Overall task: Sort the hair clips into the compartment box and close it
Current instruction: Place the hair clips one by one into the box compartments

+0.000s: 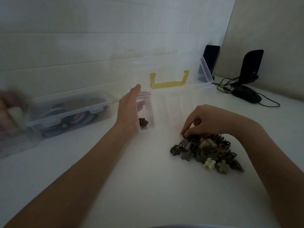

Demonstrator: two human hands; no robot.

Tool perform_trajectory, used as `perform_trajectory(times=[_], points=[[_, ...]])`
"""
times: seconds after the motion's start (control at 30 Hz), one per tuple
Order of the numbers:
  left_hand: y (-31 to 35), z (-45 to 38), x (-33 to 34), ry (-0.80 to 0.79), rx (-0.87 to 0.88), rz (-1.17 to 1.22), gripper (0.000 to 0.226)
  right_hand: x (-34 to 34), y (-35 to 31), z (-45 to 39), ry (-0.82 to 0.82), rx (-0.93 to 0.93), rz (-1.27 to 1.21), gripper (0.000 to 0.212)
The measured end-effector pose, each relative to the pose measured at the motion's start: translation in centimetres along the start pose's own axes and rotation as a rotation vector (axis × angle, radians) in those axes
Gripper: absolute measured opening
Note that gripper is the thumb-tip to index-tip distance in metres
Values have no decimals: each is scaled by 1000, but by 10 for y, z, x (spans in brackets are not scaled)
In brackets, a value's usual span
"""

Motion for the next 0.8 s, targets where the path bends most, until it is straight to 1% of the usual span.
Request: perform_trajectory(times=[0.1, 0.2, 0.27, 0.4, 0.47, 0.5, 0.57, 0.63, 0.7, 0.8], points=[[1, 2, 0, 4, -19, 13, 53, -3, -6, 2, 73, -66, -81, 3], [1, 3, -1, 10, -22, 25, 35, -12, -15, 5, 199, -134, -293, 7], [1, 4, -1, 13, -11, 28, 34, -15, -18, 6, 259, -143, -419, 9], [1, 3, 0, 8, -7, 18, 32, -8, -24, 2, 255, -156, -554, 11], [1, 3, 0, 0, -6, -1, 43, -5, -25, -1, 248, -155, -659, 12], [1, 3, 0, -1, -9, -7, 44, -4, -25, -2, 256, -152, -709, 13], [1, 2, -1, 11, -19, 13, 27, -3, -24, -4, 266, -164, -807, 18], [-1, 1, -2, 28, -34, 26, 18, -2, -26, -6, 249, -206, -886, 28], [-3, -1, -4, 36, -42, 20, 16, -1, -26, -7, 244, -227, -898, 34], [-2, 0, -3, 45, -49, 21, 18, 0, -25, -8, 272, -194, -862, 34]])
Point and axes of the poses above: each hand's wrist, its own z-axis away from the middle knuckle, its own x-axis out of the palm, y = z × x, the point moved 5 cm from there along -z, towards the middle knuckle, and after that the axes turned 8 degrees about z, right-handed, at the moved point
